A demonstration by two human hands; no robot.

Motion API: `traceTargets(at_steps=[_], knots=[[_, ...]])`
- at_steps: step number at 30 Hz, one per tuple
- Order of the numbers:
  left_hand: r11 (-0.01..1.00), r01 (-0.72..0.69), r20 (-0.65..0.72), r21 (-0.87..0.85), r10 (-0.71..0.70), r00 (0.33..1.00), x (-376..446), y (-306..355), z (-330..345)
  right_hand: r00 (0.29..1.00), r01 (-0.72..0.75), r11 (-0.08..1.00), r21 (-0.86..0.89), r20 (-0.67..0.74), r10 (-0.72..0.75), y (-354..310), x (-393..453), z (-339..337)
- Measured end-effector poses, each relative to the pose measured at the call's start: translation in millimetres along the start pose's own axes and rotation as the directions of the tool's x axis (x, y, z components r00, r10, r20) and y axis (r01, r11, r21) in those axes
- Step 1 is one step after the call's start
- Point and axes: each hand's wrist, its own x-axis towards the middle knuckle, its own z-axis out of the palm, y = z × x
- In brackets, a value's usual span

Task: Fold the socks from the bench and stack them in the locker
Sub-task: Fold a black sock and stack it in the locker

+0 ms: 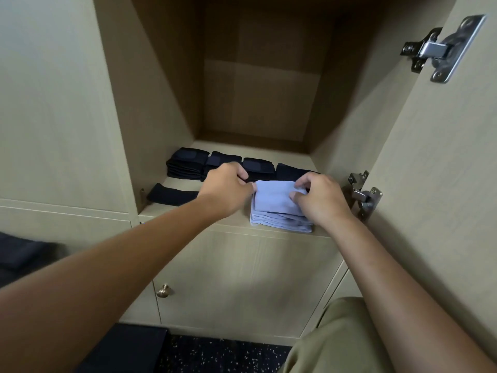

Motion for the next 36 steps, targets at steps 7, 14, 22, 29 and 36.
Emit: traceTargets(at_steps=[7, 14, 22, 29, 36], knots=[[0.977, -0.122, 0.025, 0.175, 0.12, 0.992, -48.0, -17.5, -63.3, 0.991, 0.13, 0.988, 0.081, -0.002, -0.13, -42.5, -26.0, -4.2], [0.961, -0.07, -0.019, 0.266, 0.078, 0.997, -94.0, -59.4, -125.5, 0.928, 0.299, 0.946, 0.128, 0.193, -0.319, -99.9, -60.9, 16.2], [0.937, 0.042, -0.131, 0.346, 0.004, 0.991, -127.2, -107.3, -203.0, 0.806, 0.449, 0.877, 0.172, 0.345, -0.481, -147.3, -84.2, 49.0], [0.882, 0.175, -0.18, 0.438, -0.105, 0.978, -135.7, -154.1, -258.8, 0.697, 0.491, 0.831, 0.261, 0.456, -0.554, -188.8, -101.9, 78.2], [0.805, 0.313, -0.198, 0.503, -0.245, 0.949, -136.1, -201.5, -294.5, 0.576, 0.524, 0.8, 0.292, 0.57, -0.586, -229.9, -122.3, 121.9]])
